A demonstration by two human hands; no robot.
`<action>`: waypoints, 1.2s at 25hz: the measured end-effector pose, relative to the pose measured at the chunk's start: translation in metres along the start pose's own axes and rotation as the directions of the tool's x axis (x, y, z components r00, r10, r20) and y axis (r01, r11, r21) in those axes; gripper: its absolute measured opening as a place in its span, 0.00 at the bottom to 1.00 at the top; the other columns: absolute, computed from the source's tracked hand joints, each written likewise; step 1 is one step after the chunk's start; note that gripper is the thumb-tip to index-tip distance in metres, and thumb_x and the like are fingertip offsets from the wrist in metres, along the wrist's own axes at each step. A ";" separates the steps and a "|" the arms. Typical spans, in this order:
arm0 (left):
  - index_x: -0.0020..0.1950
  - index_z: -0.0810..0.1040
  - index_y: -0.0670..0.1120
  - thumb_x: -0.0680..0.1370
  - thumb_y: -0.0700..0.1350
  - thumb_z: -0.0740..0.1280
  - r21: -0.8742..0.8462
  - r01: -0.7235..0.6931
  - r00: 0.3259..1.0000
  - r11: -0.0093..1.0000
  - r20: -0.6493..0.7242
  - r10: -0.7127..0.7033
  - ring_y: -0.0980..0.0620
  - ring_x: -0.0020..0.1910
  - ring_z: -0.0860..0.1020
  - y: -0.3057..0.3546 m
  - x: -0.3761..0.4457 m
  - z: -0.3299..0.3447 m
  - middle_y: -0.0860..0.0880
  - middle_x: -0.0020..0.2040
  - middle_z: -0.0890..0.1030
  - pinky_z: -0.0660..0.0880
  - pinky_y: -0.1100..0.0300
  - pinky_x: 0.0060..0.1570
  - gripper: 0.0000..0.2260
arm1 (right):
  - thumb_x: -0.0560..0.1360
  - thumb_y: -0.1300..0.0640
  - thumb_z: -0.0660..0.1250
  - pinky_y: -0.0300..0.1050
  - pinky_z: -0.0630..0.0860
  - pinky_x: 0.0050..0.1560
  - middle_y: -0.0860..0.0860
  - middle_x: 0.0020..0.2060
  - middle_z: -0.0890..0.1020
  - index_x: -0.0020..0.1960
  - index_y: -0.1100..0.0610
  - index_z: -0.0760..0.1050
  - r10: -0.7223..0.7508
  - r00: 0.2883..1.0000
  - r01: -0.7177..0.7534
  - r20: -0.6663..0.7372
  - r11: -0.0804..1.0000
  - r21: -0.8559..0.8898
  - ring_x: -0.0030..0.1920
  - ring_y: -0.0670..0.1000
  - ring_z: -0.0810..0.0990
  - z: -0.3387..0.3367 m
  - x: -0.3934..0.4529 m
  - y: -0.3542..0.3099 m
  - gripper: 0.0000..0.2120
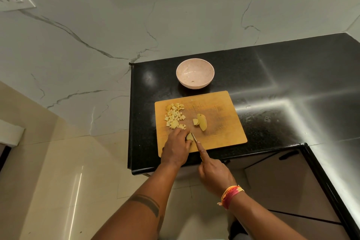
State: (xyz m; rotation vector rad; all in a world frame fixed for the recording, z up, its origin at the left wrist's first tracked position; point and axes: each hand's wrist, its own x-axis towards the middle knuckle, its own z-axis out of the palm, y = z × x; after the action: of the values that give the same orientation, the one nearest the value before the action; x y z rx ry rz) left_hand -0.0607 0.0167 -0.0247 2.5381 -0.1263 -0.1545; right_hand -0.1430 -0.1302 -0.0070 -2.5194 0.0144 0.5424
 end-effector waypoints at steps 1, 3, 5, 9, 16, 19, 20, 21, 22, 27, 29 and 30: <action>0.71 0.76 0.50 0.82 0.47 0.67 -0.001 0.012 1.000 1.000 -0.003 -0.012 0.54 0.65 0.71 0.002 0.001 0.000 0.52 0.63 0.74 0.72 0.59 0.63 0.17 | 0.81 0.54 0.56 0.49 0.71 0.31 0.48 0.32 0.77 0.82 0.42 0.37 0.003 1.000 -0.003 -0.002 1.000 0.001 0.31 0.50 0.76 0.000 -0.001 -0.001 0.38; 0.70 0.77 0.50 0.82 0.47 0.67 0.004 0.024 1.000 1.000 -0.003 -0.024 0.53 0.63 0.72 0.004 0.002 0.000 0.52 0.62 0.74 0.72 0.60 0.61 0.16 | 0.81 0.54 0.56 0.46 0.68 0.29 0.48 0.32 0.77 0.83 0.42 0.37 0.016 1.000 -0.016 -0.019 1.000 0.017 0.30 0.49 0.75 -0.001 -0.002 -0.005 0.38; 0.70 0.77 0.50 0.82 0.47 0.67 0.001 0.031 1.000 1.000 -0.001 -0.030 0.53 0.63 0.72 0.003 0.003 0.001 0.52 0.61 0.74 0.72 0.59 0.62 0.15 | 0.81 0.54 0.56 0.47 0.69 0.30 0.49 0.33 0.77 0.83 0.43 0.38 0.013 1.000 -0.013 -0.024 1.000 0.002 0.31 0.50 0.75 -0.001 -0.001 -0.008 0.37; 0.66 0.80 0.49 0.81 0.45 0.69 -0.047 0.091 0.995 0.995 -0.027 -0.092 0.53 0.60 0.74 0.001 0.004 0.001 0.52 0.60 0.76 0.74 0.59 0.60 0.13 | 0.82 0.54 0.55 0.47 0.67 0.30 0.49 0.35 0.77 0.83 0.43 0.38 0.006 1.000 -0.006 0.001 0.999 -0.041 0.32 0.50 0.75 -0.002 0.004 -0.014 0.36; 0.64 0.81 0.48 0.81 0.44 0.70 -0.075 0.123 0.990 0.990 -0.058 -0.128 0.53 0.59 0.75 0.002 0.004 0.004 0.51 0.57 0.78 0.74 0.59 0.59 0.12 | 0.81 0.54 0.55 0.53 0.78 0.37 0.50 0.34 0.77 0.82 0.43 0.35 0.009 0.999 -0.005 0.038 0.995 -0.100 0.32 0.51 0.76 0.002 0.012 -0.011 0.38; 0.64 0.82 0.48 0.80 0.44 0.70 -0.092 0.144 0.987 0.985 -0.056 -0.150 0.54 0.59 0.75 0.005 0.005 0.001 0.51 0.58 0.79 0.74 0.60 0.59 0.12 | 0.82 0.55 0.54 0.49 0.74 0.33 0.51 0.35 0.78 0.82 0.45 0.34 0.004 0.999 0.000 0.036 0.994 -0.111 0.31 0.51 0.76 0.004 0.007 -0.009 0.38; 0.64 0.82 0.48 0.80 0.45 0.70 -0.098 0.151 0.986 0.984 -0.050 -0.157 0.54 0.59 0.75 0.005 0.006 0.001 0.51 0.58 0.79 0.74 0.60 0.59 0.12 | 0.81 0.55 0.54 0.47 0.71 0.30 0.50 0.34 0.78 0.82 0.46 0.34 -0.001 0.999 0.005 0.035 0.993 -0.116 0.30 0.51 0.75 0.005 0.001 -0.008 0.38; 0.64 0.82 0.48 0.80 0.45 0.70 -0.098 0.157 0.986 0.983 -0.046 -0.162 0.53 0.59 0.75 0.005 0.005 0.002 0.51 0.58 0.79 0.74 0.59 0.60 0.12 | 0.81 0.56 0.55 0.46 0.69 0.28 0.50 0.34 0.77 0.82 0.46 0.33 0.001 0.999 0.004 0.037 0.992 -0.123 0.30 0.50 0.75 0.006 -0.007 -0.007 0.39; 0.64 0.82 0.48 0.80 0.45 0.70 -0.090 0.158 0.986 0.983 -0.044 -0.162 0.53 0.59 0.75 0.005 0.005 0.002 0.51 0.58 0.79 0.74 0.58 0.60 0.12 | 0.81 0.56 0.55 0.45 0.67 0.28 0.50 0.34 0.77 0.82 0.47 0.32 0.005 0.999 0.001 0.042 0.991 -0.131 0.29 0.50 0.74 0.007 -0.014 -0.005 0.39; 0.61 0.83 0.48 0.80 0.45 0.71 -0.067 0.147 0.985 0.987 -0.078 -0.152 0.53 0.57 0.76 0.006 0.002 0.001 0.51 0.55 0.79 0.71 0.62 0.53 0.10 | 0.80 0.56 0.54 0.42 0.63 0.27 0.48 0.33 0.78 0.82 0.46 0.32 0.029 0.999 -0.024 0.043 0.993 -0.114 0.29 0.48 0.73 0.005 -0.028 -0.003 0.40; 0.62 0.83 0.49 0.80 0.45 0.70 -0.064 0.149 0.985 0.987 -0.081 -0.154 0.53 0.55 0.76 0.007 0.000 0.000 0.51 0.55 0.79 0.71 0.63 0.52 0.10 | 0.80 0.56 0.55 0.44 0.67 0.28 0.48 0.33 0.77 0.82 0.44 0.33 0.024 0.999 -0.021 0.031 0.996 -0.085 0.30 0.49 0.75 0.004 -0.026 -0.004 0.40; 0.62 0.83 0.49 0.81 0.45 0.70 -0.062 0.150 0.984 0.987 -0.084 -0.155 0.53 0.55 0.77 0.007 0.000 0.001 0.52 0.55 0.79 0.72 0.63 0.53 0.11 | 0.80 0.56 0.55 0.45 0.69 0.28 0.48 0.32 0.77 0.82 0.44 0.33 0.020 1.000 -0.018 0.021 0.997 -0.072 0.30 0.49 0.76 0.004 -0.025 -0.005 0.40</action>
State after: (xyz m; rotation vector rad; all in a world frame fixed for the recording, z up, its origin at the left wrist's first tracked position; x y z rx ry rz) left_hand -0.0615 0.0103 -0.0210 2.4934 0.1063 -0.1032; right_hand -0.1666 -0.1263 0.0019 -2.5855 0.0106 0.5874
